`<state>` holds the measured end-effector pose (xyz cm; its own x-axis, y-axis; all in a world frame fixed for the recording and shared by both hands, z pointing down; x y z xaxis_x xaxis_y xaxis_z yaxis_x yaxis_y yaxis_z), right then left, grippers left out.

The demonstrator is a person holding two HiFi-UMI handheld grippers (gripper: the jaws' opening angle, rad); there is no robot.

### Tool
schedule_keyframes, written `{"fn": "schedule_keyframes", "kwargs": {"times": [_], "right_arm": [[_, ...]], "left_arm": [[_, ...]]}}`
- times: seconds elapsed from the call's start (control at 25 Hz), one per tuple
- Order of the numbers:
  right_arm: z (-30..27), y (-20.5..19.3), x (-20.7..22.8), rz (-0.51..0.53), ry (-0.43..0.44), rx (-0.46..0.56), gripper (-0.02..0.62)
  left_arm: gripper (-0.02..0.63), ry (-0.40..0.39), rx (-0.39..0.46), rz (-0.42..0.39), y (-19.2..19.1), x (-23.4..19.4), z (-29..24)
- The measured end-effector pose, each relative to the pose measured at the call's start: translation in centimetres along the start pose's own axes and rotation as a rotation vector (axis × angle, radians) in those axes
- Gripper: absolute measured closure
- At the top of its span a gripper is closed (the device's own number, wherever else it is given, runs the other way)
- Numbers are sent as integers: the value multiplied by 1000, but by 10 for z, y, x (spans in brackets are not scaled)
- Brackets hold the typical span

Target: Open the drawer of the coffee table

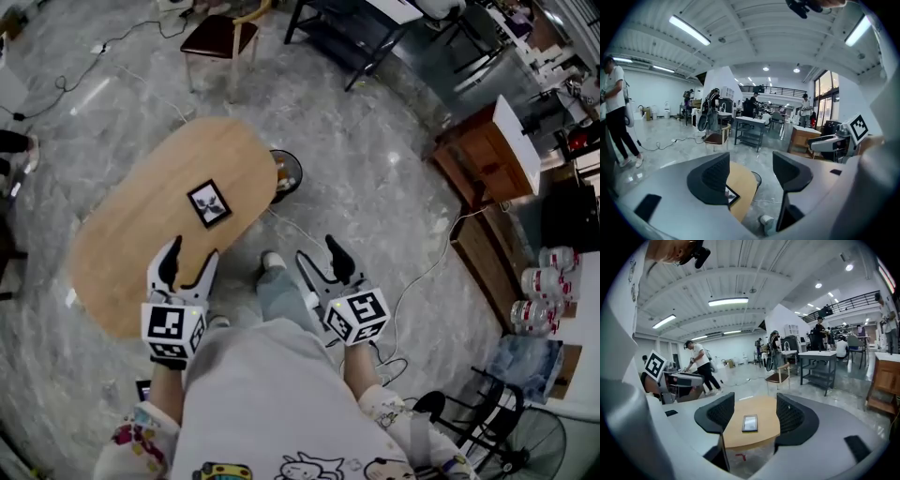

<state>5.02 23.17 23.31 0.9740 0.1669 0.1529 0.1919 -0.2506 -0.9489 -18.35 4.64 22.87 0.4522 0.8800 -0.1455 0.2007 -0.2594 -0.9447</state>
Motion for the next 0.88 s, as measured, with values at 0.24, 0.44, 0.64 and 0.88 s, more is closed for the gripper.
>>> {"fn": "schedule_keyframes", "kwargs": {"times": [0.24, 0.44, 0.64, 0.88], "right_arm": [[-52, 39, 94, 27, 205, -56, 351], [-90, 54, 146, 61, 371, -116, 351], [-127, 57, 162, 93, 473, -165, 351], [-150, 53, 151, 109, 539, -202, 351]], "left_arm": [[342, 190, 7, 53, 31, 34, -61], [342, 329, -8, 97, 40, 59, -92], [342, 428, -33, 140, 35, 64, -99], [342, 497, -30, 166, 30, 56, -88]]}}
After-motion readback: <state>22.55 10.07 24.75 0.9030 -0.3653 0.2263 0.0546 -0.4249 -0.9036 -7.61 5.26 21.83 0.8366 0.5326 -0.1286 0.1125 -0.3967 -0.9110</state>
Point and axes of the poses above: the fingertips, and each gripper's own axes: z backward along the fingers, x to its right, y out of its top, the point moved 9 cm from there along z, backward along the fingers, and after that the axes turned 5 degrees about x, right-handed, at the moved point
